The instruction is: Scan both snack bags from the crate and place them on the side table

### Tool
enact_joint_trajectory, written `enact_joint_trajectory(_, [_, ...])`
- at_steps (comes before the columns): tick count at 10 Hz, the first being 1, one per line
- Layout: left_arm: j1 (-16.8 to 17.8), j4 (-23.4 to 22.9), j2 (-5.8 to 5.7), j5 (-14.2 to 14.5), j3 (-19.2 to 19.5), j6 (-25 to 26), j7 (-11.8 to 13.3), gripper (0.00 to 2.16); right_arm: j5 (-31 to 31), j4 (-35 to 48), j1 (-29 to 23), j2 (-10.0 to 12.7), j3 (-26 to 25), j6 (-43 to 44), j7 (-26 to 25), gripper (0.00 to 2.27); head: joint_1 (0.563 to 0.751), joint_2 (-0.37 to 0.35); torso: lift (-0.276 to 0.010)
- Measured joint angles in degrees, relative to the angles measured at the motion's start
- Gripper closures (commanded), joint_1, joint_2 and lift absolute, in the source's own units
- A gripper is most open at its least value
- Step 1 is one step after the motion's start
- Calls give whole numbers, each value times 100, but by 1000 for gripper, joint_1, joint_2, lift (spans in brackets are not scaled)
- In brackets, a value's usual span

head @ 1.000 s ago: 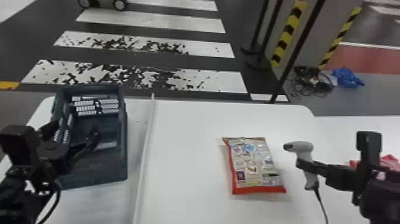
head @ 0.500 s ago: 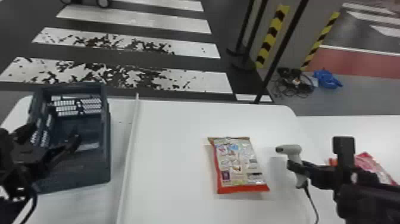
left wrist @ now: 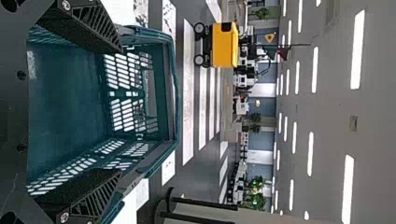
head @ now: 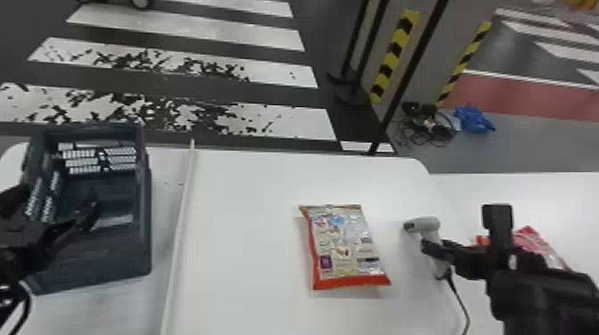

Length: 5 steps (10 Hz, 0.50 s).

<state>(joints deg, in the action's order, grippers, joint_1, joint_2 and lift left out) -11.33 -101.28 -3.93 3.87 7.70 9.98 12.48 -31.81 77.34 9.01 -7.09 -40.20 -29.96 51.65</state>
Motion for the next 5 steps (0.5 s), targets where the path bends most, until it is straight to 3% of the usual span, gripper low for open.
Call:
enact_joint_trajectory(1, [11, 4, -2, 0, 2, 0, 0, 87, 0, -21, 7, -7, -3, 10, -2, 2226, 695, -256, -98])
enact_joint_trajectory(2, [23, 19, -2, 0, 3, 0, -5, 87, 0, -54, 24, -15, -4, -7, -7, 1696, 695, -256, -98])
enact_joint_trajectory(3, [32, 30, -2, -2, 3, 0, -9, 87, 15, -73, 36, -7, -51, -34, -57, 839, 695, -258, -98])
enact_joint_trajectory(4, [34, 36, -1, -5, 3, 0, -9, 87, 23, -79, 38, 10, -115, -40, -97, 738, 695, -263, -98])
enact_joint_trajectory(5, [33, 38, -2, -3, 5, 0, -9, 87, 26, -77, 38, 13, -145, -40, -128, 417, 695, -265, -98])
